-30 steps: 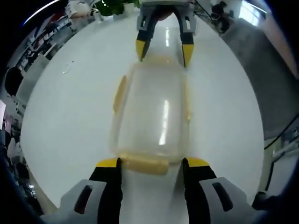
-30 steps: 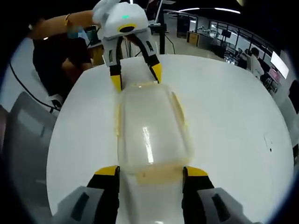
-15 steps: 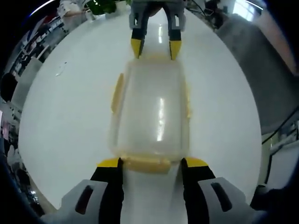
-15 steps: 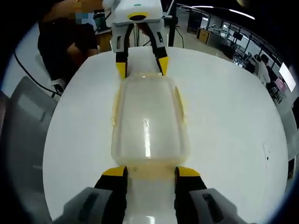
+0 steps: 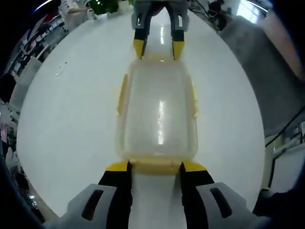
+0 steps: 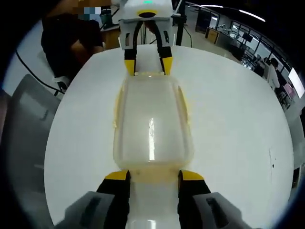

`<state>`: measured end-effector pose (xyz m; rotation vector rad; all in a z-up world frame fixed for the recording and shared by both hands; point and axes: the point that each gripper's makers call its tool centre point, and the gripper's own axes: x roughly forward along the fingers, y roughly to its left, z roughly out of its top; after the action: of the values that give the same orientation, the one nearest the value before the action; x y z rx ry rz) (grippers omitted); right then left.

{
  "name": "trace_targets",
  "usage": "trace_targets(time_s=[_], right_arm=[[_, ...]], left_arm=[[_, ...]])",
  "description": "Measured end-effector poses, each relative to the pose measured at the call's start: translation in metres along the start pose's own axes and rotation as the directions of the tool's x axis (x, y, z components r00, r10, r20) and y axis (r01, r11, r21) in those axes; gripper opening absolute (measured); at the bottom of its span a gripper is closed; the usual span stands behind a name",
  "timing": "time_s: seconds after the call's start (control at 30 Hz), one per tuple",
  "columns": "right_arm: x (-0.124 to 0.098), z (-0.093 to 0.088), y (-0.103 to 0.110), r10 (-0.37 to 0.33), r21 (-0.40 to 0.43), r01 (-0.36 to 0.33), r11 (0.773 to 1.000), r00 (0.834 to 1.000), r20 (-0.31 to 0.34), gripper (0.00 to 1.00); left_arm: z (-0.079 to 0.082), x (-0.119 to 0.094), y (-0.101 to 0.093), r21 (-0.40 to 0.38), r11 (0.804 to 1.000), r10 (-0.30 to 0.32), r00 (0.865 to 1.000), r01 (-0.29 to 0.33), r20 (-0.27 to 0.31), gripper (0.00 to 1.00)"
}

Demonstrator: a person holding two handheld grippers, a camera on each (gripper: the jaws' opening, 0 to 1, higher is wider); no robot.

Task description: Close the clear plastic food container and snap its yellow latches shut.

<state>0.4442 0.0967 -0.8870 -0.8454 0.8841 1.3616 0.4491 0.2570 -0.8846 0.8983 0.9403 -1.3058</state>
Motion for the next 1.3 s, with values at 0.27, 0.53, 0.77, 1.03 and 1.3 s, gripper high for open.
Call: trace_targets(time_s=[0.27, 0.53, 0.77, 1.03, 1.3], right_arm=[[0.001, 0.002, 0.001, 0.02, -0.043, -0.02, 0.999, 1.0, 0.0, 0.38], [0.001, 0.002, 0.001, 0.021, -0.049, -0.022, 0.999, 1.0, -0.014, 0.37], [0.001, 0.002, 0.0, 0.023, -0.02, -0.024, 1.0, 1.0, -0.022, 0.36], [-0.002, 0.003, 0.008, 0.049, -0.016, -0.05, 0.999, 0.998, -0.024, 0.36], [-0.015, 0.006, 0.008, 0.039, -0.04, -0.04, 0.998, 0.999, -0.013, 0.36]], left_arm=[[0.001, -0.001, 0.0, 0.01, 1.0, -0.002, 1.0, 0.002, 0.011, 0.38], [0.002, -0.002, 0.0, 0.017, 1.0, -0.009, 1.0, 0.009, 0.01, 0.37], [0.0, -0.003, 0.003, -0.009, 1.0, -0.016, 1.0, 0.016, 0.01, 0.37], [0.001, -0.007, -0.002, 0.009, 1.0, -0.024, 1.0, 0.024, -0.014, 0.37], [0.006, -0.017, -0.003, 0.0, 1.0, -0.012, 1.0, 0.012, 0.002, 0.37]])
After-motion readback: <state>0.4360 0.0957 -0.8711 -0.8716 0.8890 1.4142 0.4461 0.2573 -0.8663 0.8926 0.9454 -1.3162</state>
